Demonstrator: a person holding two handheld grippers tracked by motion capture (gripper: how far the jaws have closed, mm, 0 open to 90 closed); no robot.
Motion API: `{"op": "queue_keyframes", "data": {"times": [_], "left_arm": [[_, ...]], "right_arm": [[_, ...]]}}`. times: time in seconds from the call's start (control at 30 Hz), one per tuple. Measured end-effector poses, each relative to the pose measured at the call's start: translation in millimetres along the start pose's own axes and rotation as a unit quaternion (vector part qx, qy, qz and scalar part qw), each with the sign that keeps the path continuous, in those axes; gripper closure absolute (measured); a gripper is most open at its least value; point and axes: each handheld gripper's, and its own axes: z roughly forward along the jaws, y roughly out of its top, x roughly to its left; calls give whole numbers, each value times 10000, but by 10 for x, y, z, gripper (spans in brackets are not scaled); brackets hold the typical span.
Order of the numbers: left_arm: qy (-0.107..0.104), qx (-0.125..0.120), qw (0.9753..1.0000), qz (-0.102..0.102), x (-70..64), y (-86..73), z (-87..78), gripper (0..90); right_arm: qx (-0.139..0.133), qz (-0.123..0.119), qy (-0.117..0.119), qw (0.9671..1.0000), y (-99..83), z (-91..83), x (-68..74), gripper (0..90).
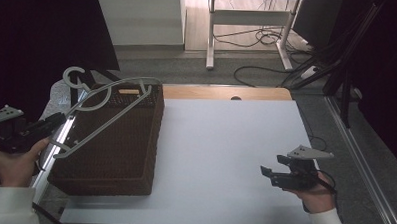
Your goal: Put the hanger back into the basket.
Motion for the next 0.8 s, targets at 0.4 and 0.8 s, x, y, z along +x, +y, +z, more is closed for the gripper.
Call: {"op": "queue_keyframes", "data": {"times": [0.4,0.8], "left_arm": [[-141,107,9994,-310,161,-228,225,821],[-141,36,9995,-289,187,-277,233,821]], "right_arm": [[42,6,-2,10000,-15,16,-2,277],[68,-8,-14,10000,-24,26,-5,277]]}}
